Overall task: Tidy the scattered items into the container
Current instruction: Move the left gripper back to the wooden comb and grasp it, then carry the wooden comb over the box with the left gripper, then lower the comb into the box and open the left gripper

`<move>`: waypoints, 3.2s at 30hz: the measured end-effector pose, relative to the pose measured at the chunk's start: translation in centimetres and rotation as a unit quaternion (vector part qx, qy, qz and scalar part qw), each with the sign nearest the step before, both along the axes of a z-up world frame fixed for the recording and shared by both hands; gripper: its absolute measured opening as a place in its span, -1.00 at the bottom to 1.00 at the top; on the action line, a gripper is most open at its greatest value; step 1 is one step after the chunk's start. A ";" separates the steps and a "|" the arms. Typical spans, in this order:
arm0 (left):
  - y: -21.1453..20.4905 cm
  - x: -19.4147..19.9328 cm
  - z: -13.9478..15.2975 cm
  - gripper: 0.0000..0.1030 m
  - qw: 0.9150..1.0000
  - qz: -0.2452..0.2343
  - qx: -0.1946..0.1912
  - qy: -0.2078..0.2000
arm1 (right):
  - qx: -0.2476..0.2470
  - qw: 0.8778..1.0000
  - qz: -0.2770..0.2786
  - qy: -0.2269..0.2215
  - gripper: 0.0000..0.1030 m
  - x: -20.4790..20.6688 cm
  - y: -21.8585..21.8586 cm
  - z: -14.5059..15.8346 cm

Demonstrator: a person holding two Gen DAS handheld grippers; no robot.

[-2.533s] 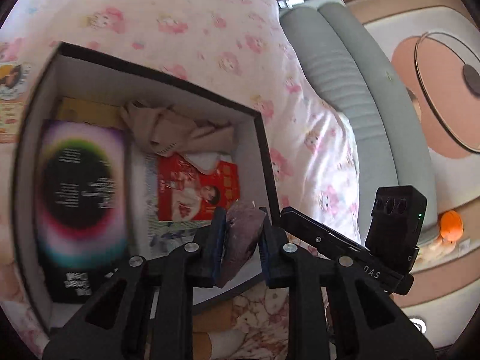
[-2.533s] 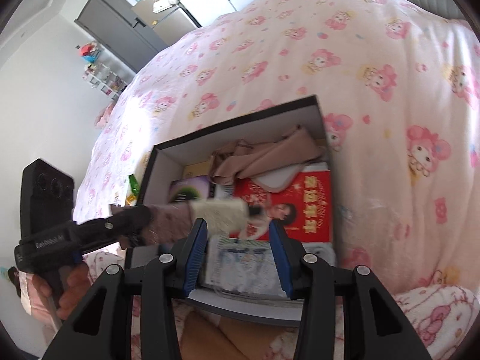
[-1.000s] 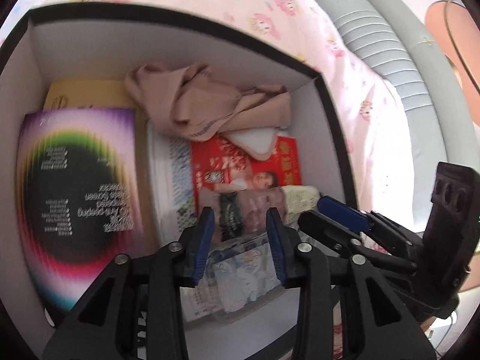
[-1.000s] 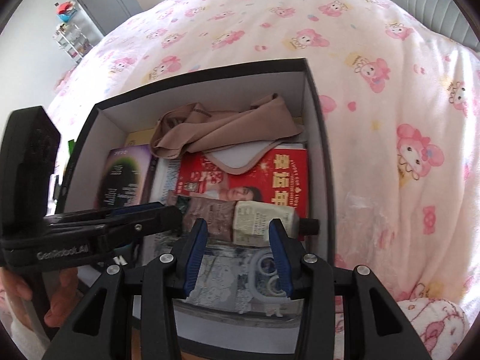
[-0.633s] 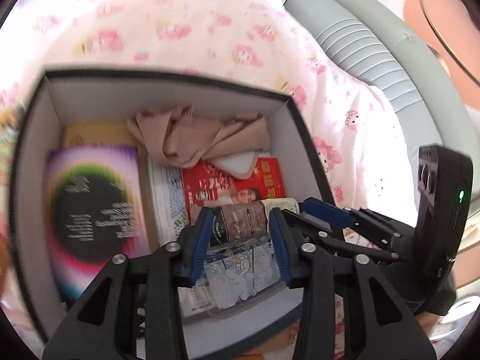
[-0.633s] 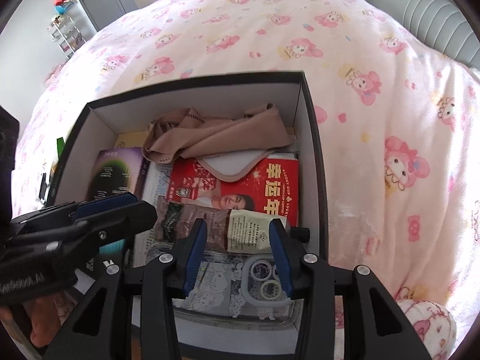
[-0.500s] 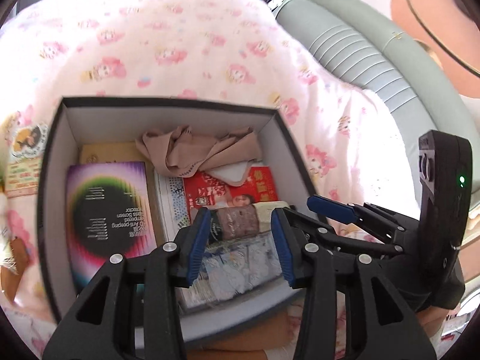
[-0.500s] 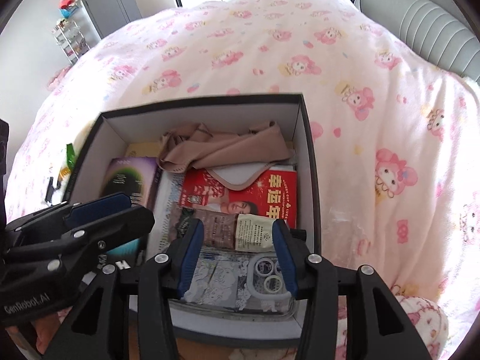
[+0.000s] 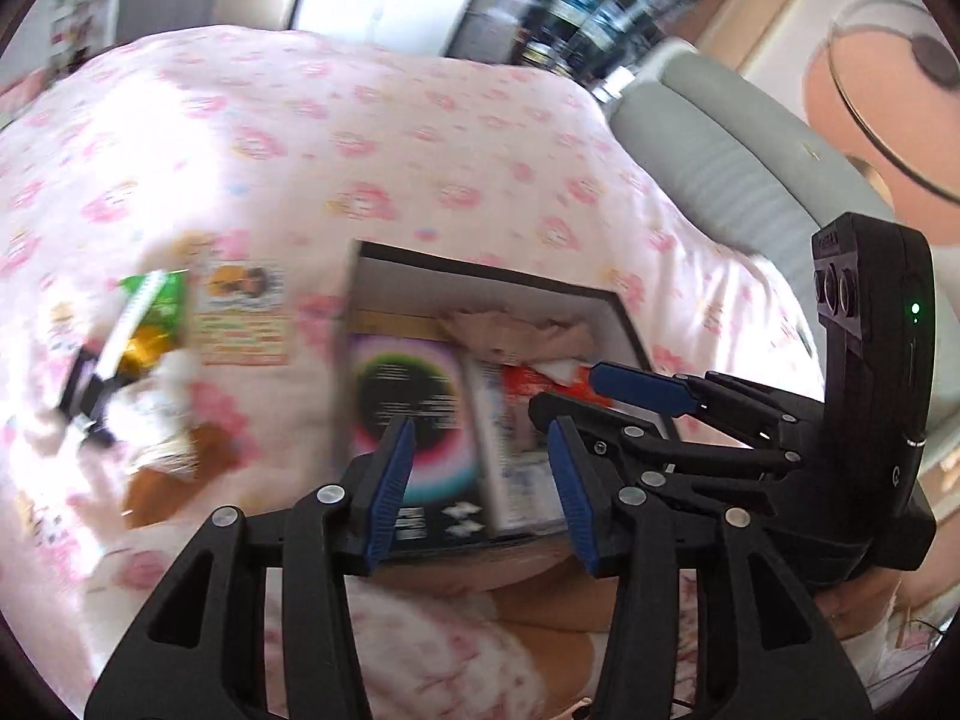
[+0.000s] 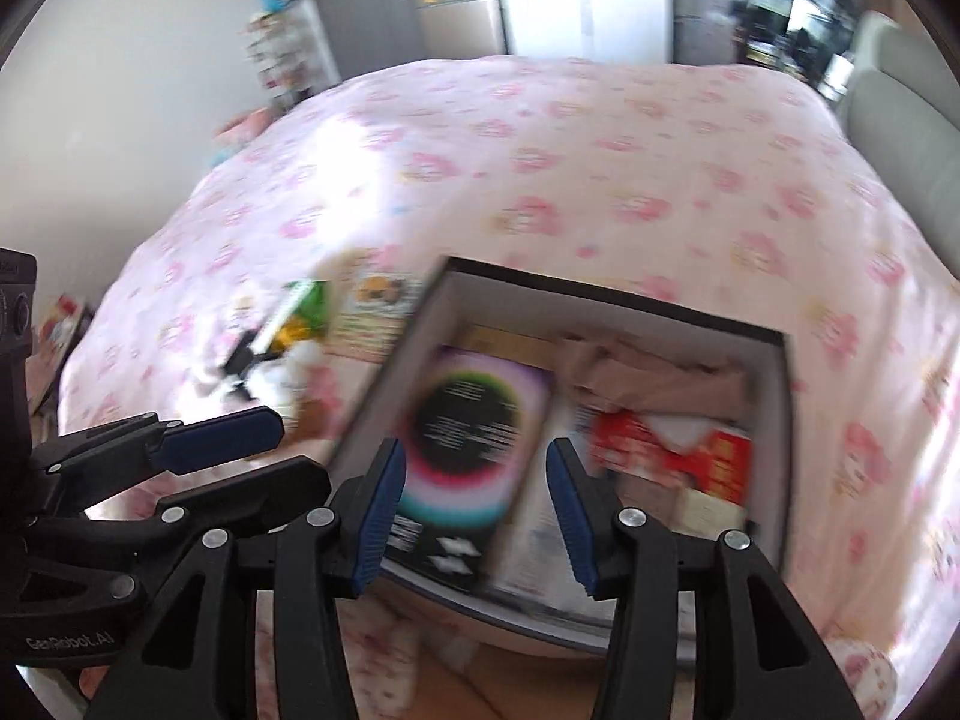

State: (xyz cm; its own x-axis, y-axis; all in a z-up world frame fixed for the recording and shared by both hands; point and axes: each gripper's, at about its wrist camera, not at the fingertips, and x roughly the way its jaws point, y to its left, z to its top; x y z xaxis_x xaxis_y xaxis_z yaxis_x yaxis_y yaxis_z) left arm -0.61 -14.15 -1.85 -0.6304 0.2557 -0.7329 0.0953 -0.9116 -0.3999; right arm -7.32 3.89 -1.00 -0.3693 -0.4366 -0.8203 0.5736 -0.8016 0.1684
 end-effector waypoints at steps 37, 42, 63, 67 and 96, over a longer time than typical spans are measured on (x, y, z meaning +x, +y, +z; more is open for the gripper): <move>-21.6 5.6 -22.8 -0.05 0.927 0.225 0.260 -0.152 | 0.208 0.932 0.200 -0.220 -0.13 -3.2 -25.3 -18.4; -21.4 5.3 -22.6 -0.19 0.927 0.219 0.270 -0.143 | 0.152 0.934 0.184 -0.268 -0.13 -3.9 -24.9 -18.5; -8.5 -1.2 -5.3 -0.23 0.984 0.042 0.170 -0.042 | -0.035 0.991 0.077 -0.106 -0.20 -1.6 -8.0 -2.2; -1.9 -3.6 -5.5 -0.23 0.983 -0.016 0.176 -0.056 | -0.047 0.995 0.013 -0.086 -0.20 -1.4 -0.5 -1.2; 10.2 -10.6 -14.9 -0.13 0.970 -0.111 0.118 -0.182 | 0.021 0.982 -0.121 -0.141 -0.20 -2.6 11.8 -10.5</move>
State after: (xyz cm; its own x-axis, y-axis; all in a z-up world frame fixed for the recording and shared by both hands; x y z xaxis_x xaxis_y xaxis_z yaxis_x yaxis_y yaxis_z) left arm -11.18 -3.93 -16.76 -0.2511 0.5436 -0.8009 0.0806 -0.8128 -0.5770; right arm -9.88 15.68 -11.47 -0.2125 -0.3273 -0.9207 0.3009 -0.9184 0.2570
